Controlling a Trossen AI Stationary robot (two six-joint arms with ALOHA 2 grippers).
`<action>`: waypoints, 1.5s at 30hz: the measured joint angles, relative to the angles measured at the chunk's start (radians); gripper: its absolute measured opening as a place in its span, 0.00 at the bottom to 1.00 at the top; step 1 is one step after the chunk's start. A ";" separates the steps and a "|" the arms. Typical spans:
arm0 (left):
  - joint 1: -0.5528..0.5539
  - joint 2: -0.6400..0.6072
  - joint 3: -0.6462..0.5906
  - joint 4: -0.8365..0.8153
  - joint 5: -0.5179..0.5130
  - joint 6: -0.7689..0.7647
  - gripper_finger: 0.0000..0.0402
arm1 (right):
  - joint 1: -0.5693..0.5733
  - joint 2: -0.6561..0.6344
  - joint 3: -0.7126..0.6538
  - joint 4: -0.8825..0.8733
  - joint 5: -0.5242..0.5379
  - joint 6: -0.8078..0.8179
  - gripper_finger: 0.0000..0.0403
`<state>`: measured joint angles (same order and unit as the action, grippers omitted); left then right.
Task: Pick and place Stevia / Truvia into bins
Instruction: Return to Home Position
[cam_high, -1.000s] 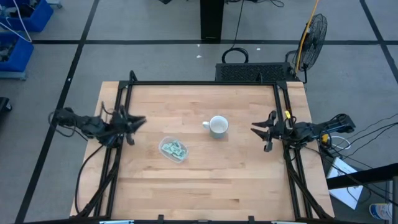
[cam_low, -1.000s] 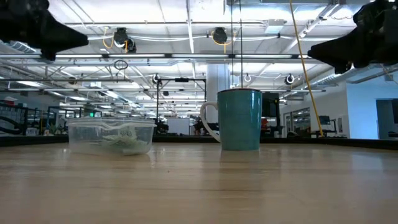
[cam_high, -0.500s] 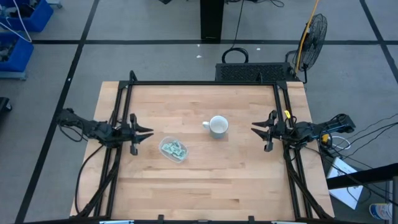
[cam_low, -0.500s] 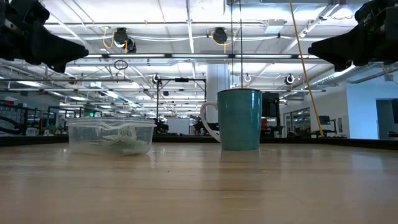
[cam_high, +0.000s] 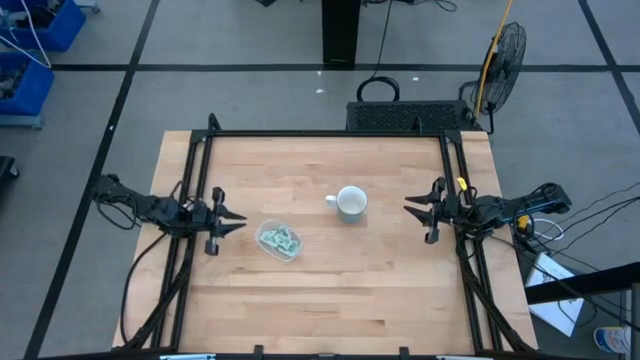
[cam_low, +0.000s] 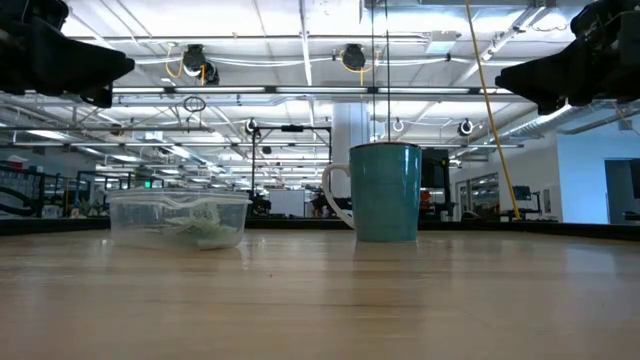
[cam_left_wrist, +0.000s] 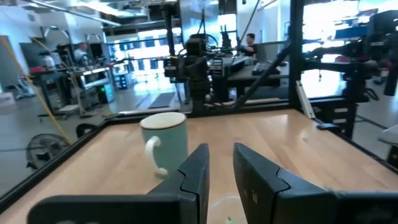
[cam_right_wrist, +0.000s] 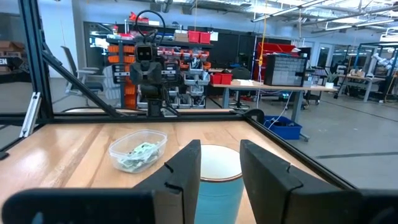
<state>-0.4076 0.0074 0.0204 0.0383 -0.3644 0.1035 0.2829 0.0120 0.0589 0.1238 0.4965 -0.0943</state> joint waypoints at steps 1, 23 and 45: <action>0.000 0.000 0.000 -0.001 0.008 -0.007 0.20 | 0.000 0.000 0.000 0.000 0.000 0.000 0.26; 0.000 0.001 -0.002 0.012 0.024 -0.034 0.20 | 0.000 0.000 0.000 0.000 0.000 0.000 0.26; 0.000 0.001 -0.002 0.017 0.023 -0.035 0.20 | 0.000 0.000 -0.001 0.000 0.000 0.000 0.26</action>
<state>-0.4075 0.0082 0.0181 0.0551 -0.3416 0.0688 0.2829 0.0120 0.0578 0.1234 0.4961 -0.0940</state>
